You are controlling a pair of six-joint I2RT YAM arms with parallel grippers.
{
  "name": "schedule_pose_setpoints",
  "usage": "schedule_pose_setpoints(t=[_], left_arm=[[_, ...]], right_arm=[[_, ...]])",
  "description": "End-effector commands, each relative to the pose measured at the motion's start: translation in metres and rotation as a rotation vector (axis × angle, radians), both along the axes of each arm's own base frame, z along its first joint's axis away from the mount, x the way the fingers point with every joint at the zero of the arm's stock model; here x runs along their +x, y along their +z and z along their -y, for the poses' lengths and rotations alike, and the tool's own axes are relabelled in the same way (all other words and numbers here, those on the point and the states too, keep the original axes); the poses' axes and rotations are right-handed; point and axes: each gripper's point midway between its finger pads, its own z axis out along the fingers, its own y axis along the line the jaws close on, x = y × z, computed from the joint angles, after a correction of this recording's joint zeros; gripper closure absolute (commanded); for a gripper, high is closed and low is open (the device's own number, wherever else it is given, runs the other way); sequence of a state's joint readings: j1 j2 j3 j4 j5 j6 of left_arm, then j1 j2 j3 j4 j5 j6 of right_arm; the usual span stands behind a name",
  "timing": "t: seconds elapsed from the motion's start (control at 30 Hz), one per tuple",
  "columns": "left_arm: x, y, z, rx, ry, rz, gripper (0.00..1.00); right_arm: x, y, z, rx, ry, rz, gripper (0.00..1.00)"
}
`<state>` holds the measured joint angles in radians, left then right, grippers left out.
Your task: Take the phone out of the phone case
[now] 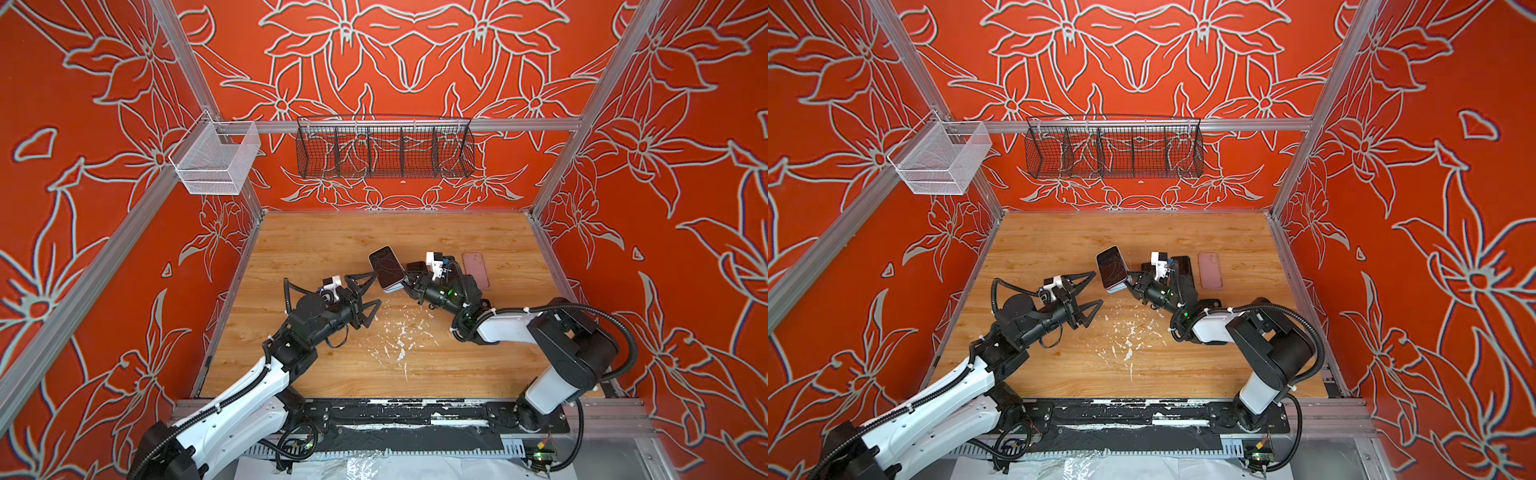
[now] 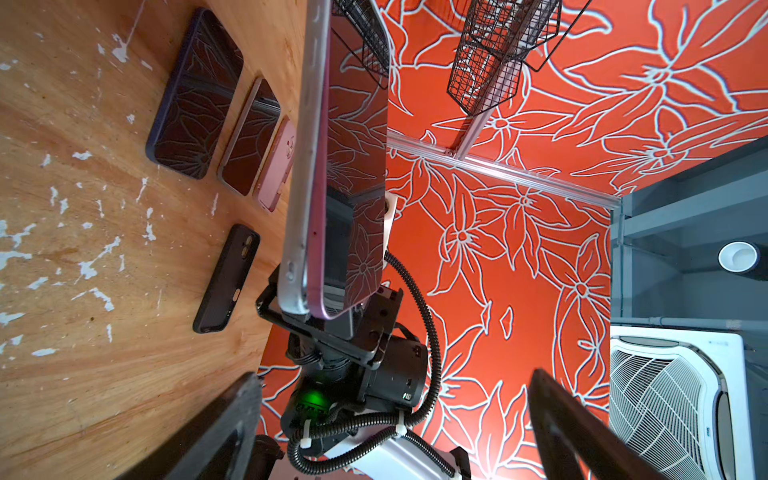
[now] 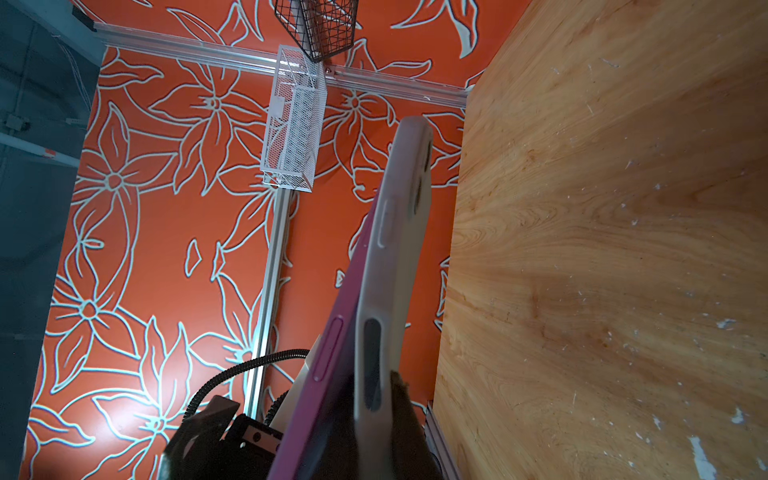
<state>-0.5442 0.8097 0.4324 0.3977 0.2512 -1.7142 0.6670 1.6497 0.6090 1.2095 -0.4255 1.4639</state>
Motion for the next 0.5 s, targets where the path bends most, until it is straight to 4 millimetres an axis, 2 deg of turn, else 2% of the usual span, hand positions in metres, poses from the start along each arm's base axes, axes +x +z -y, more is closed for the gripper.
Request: schedule_pose_setpoints(t=[0.0, 0.47], left_arm=[[0.003, 0.019, 0.0, -0.044, 0.019, 0.04, 0.03], [0.016, 0.009, 0.005, -0.065, 0.035, 0.037, 0.03]], right_arm=[[0.002, 0.041, -0.002, 0.125, 0.017, 0.09, 0.96], [-0.004, 0.039, -0.009, 0.134, 0.039, 0.091, 0.96]])
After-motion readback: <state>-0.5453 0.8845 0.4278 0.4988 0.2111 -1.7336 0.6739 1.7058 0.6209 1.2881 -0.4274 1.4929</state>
